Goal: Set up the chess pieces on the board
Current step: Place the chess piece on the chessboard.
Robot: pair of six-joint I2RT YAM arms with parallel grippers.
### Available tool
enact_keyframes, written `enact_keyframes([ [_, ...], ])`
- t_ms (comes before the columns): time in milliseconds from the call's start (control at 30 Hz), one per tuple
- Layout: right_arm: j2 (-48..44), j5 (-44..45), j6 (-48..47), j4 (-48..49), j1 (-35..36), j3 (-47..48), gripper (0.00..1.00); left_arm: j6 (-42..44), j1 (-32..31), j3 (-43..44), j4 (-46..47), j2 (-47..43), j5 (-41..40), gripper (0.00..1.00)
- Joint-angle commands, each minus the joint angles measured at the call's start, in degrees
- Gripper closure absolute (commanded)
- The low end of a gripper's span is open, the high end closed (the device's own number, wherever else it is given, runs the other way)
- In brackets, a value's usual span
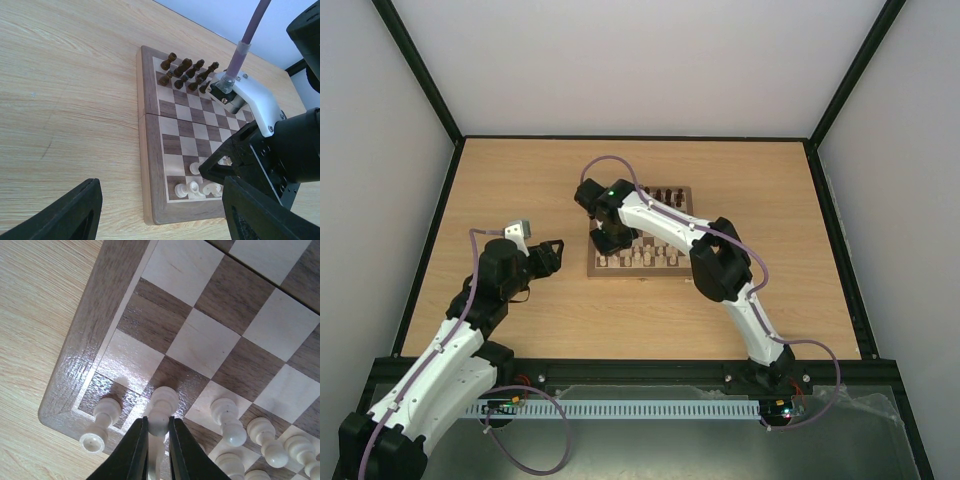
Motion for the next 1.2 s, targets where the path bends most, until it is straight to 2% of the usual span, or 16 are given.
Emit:
enact_keyframes([
  [0, 1.7, -0.6, -0.7, -2.1, 0.3, 2.3, 0.88, 0.1, 0.4, -0.8, 0.7, -0.6, 0.0, 0.31],
  [1167, 2.4, 1.8, -0.3, -2.0, -1.6, 2.8, 0.84, 0.4, 0.4, -0.9, 1.1, -1.4, 0.1, 0.31],
])
